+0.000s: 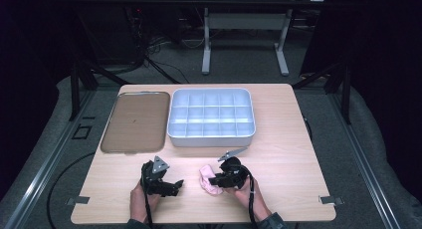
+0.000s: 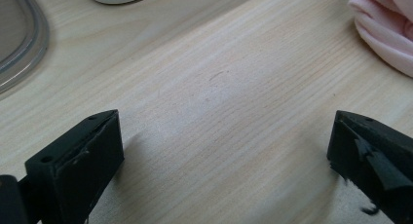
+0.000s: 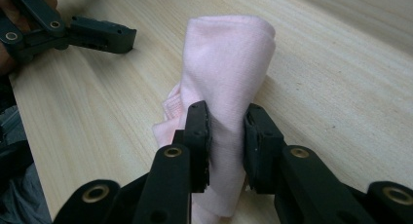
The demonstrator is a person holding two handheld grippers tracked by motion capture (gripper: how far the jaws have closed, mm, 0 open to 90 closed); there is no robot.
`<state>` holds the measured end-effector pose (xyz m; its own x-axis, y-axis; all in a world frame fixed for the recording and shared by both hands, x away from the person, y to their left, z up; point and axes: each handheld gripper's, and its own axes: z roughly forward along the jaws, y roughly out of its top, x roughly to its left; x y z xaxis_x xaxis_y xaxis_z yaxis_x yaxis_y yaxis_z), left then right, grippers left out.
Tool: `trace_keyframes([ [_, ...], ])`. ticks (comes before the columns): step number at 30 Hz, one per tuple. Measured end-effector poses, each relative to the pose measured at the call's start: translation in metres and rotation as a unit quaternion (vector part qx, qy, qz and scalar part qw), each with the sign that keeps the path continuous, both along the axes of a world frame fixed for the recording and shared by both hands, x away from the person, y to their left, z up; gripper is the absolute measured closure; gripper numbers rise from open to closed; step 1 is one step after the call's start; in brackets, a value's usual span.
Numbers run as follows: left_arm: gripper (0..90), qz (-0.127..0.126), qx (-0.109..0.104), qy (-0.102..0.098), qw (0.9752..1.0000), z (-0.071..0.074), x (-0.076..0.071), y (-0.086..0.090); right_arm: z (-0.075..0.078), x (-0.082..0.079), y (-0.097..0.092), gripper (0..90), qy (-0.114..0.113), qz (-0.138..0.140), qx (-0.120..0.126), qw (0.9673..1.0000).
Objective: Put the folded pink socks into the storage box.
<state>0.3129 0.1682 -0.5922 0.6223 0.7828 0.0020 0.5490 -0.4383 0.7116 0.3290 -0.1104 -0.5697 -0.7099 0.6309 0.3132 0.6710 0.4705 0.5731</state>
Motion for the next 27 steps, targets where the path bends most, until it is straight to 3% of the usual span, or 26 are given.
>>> trace_keyframes([
  [9,0.0,-0.002,0.001,-0.001,1.0000,0.000,0.000,0.000,0.001,-0.004,0.002,75.0,-0.018,0.002,-0.007,0.9998],
  [19,0.0,0.002,0.000,-0.001,1.0000,0.000,0.000,0.000,0.001,-0.008,-0.002,75.7,-0.036,-0.006,0.029,0.9989],
  [27,0.1,0.004,0.000,-0.001,1.0000,0.000,0.000,0.000,0.005,-0.012,-0.007,75.7,-0.057,-0.012,0.032,0.9978],
])
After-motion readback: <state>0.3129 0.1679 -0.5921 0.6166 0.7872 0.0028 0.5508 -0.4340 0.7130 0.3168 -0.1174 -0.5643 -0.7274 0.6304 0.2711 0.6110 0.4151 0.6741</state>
